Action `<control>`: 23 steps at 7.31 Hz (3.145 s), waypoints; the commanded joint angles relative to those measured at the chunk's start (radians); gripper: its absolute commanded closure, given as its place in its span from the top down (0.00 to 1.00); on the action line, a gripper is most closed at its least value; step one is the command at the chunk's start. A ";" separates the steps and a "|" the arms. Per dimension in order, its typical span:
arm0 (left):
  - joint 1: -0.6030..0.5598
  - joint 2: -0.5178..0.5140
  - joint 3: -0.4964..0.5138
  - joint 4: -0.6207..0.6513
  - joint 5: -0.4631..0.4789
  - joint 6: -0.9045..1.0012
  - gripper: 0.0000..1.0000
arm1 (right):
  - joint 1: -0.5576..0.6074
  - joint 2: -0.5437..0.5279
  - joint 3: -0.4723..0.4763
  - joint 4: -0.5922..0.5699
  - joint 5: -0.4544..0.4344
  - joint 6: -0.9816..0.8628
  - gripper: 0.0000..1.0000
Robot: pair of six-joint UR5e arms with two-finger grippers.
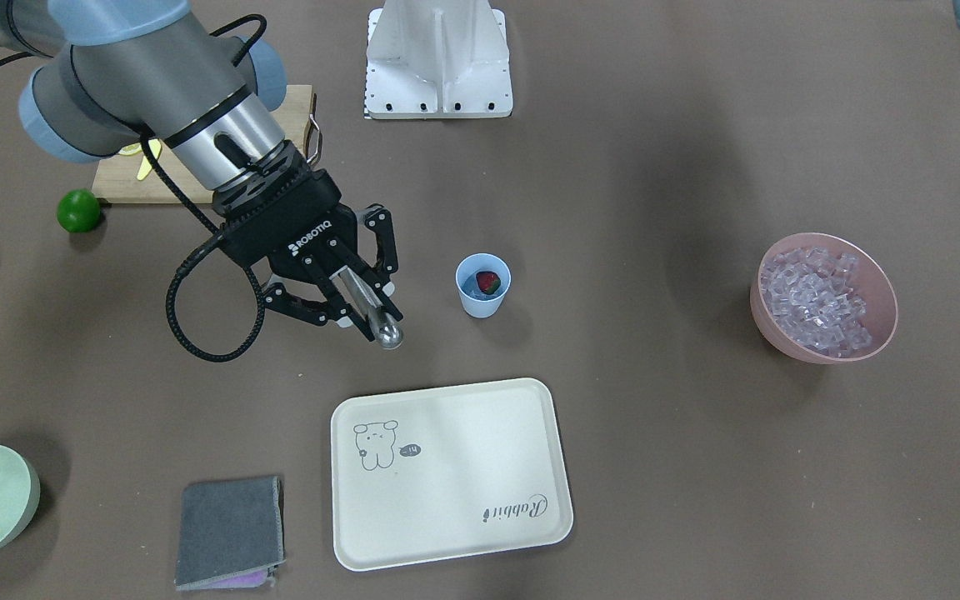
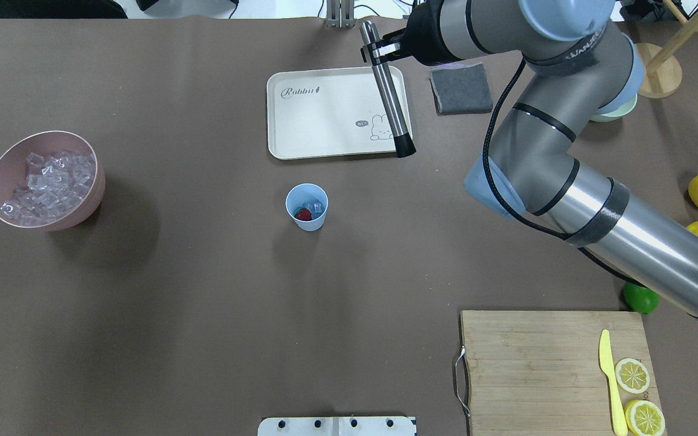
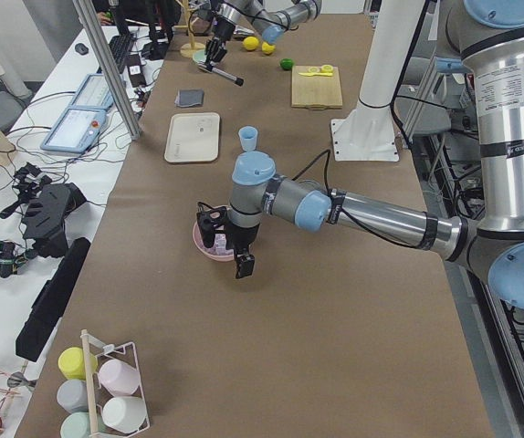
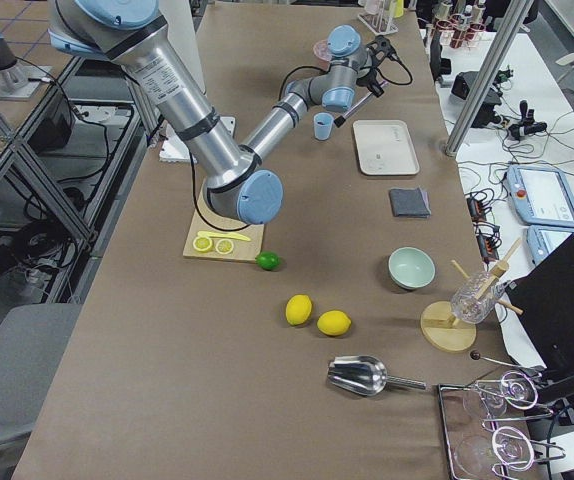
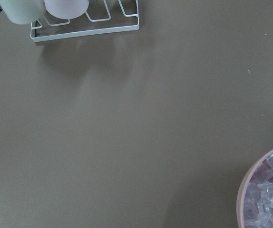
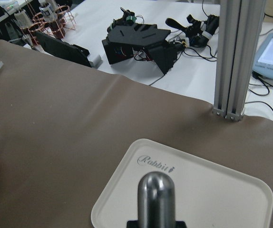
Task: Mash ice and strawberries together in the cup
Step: 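Carry the muddler with the right gripper over the light-blue cup, then lower the muddler into the cup with the right gripper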
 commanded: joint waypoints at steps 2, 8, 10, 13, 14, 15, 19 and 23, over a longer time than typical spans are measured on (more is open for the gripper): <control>-0.010 0.001 0.020 -0.002 -0.023 -0.021 0.97 | -0.196 -0.019 0.001 0.243 -0.401 0.013 0.00; -0.010 0.002 0.054 -0.006 -0.071 -0.042 0.97 | -0.343 -0.025 -0.098 0.494 -0.720 -0.027 0.00; -0.010 0.002 0.065 -0.006 -0.071 -0.042 0.97 | -0.361 0.015 -0.136 0.495 -0.772 -0.027 0.00; -0.008 0.002 0.071 -0.006 -0.071 -0.041 0.97 | -0.409 0.006 -0.137 0.494 -0.821 -0.028 0.00; -0.010 0.002 0.074 -0.006 -0.071 -0.039 0.97 | -0.419 0.004 -0.143 0.494 -0.836 -0.028 0.00; -0.010 0.002 0.074 -0.006 -0.071 -0.039 0.97 | -0.433 0.007 -0.143 0.494 -0.853 -0.028 0.00; -0.008 0.002 0.088 -0.011 -0.071 -0.039 0.97 | -0.462 -0.006 -0.169 0.491 -0.908 -0.031 0.00; -0.008 0.002 0.100 -0.017 -0.069 -0.030 0.97 | -0.496 -0.016 -0.200 0.494 -0.936 -0.031 0.00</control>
